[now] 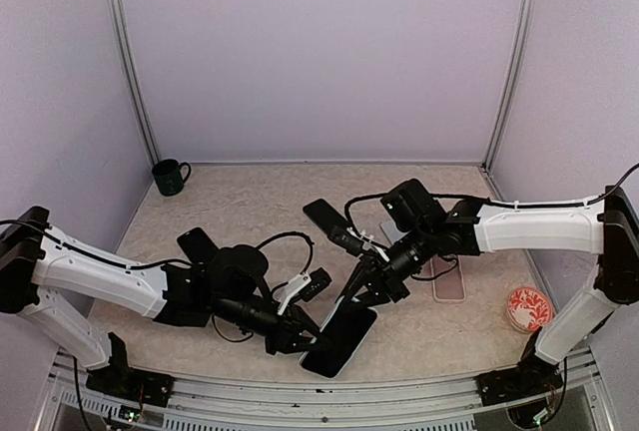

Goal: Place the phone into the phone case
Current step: Press the top right corner of the phone case.

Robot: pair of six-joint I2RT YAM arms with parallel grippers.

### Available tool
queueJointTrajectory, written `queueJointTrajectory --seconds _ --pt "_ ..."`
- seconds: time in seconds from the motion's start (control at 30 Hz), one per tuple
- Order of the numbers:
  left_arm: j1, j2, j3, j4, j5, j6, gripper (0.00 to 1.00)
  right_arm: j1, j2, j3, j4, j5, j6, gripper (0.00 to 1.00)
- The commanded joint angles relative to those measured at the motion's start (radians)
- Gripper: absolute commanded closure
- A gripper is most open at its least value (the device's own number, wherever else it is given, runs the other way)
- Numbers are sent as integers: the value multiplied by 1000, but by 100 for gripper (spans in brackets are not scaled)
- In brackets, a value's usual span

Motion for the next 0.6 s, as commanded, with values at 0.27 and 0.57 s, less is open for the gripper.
queueJointTrajectory --seconds 0.27,0.57 --pt "-4 -35 43 50 5 18 100 13 -67 4 -46 73 -20 50" --pt "-4 -70 47 -15 -19 33 100 12 -86 -7 -118 176 -22 45"
